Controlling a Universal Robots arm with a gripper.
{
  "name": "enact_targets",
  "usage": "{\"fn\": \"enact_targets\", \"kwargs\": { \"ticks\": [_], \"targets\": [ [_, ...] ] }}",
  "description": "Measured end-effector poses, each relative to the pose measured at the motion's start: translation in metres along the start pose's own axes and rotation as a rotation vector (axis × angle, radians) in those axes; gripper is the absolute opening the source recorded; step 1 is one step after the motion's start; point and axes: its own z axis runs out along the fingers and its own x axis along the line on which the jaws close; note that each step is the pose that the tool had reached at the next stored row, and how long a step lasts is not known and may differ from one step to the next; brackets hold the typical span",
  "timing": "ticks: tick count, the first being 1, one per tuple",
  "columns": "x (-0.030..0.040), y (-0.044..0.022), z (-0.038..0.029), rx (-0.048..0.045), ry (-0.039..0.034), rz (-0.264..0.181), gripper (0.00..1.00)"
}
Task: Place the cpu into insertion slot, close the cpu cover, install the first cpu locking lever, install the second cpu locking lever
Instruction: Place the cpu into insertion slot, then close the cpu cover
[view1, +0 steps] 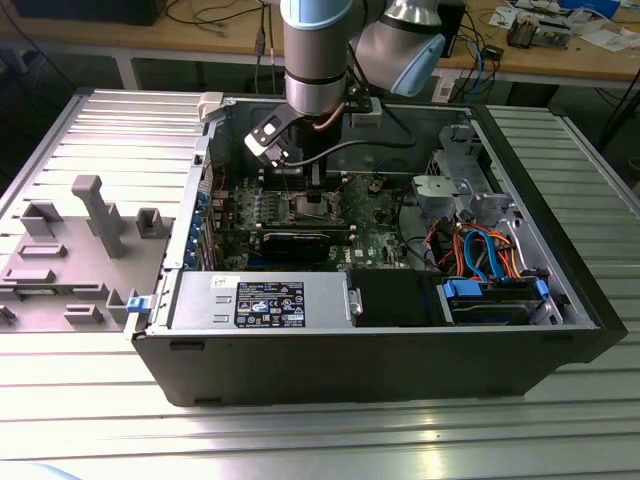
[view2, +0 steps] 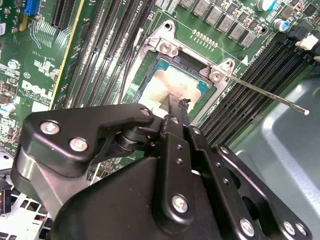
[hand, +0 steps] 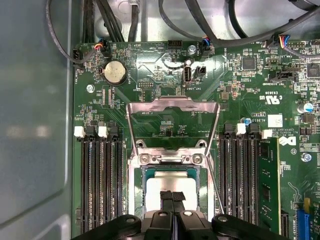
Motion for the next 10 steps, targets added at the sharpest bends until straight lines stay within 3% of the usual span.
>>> {"fn": "enact_targets", "kwargs": {
  "ticks": [10],
  "targets": [
    [0.0,0.0003,0.0,0.0065,0.0011,0.0,0.11]
  ]
}}
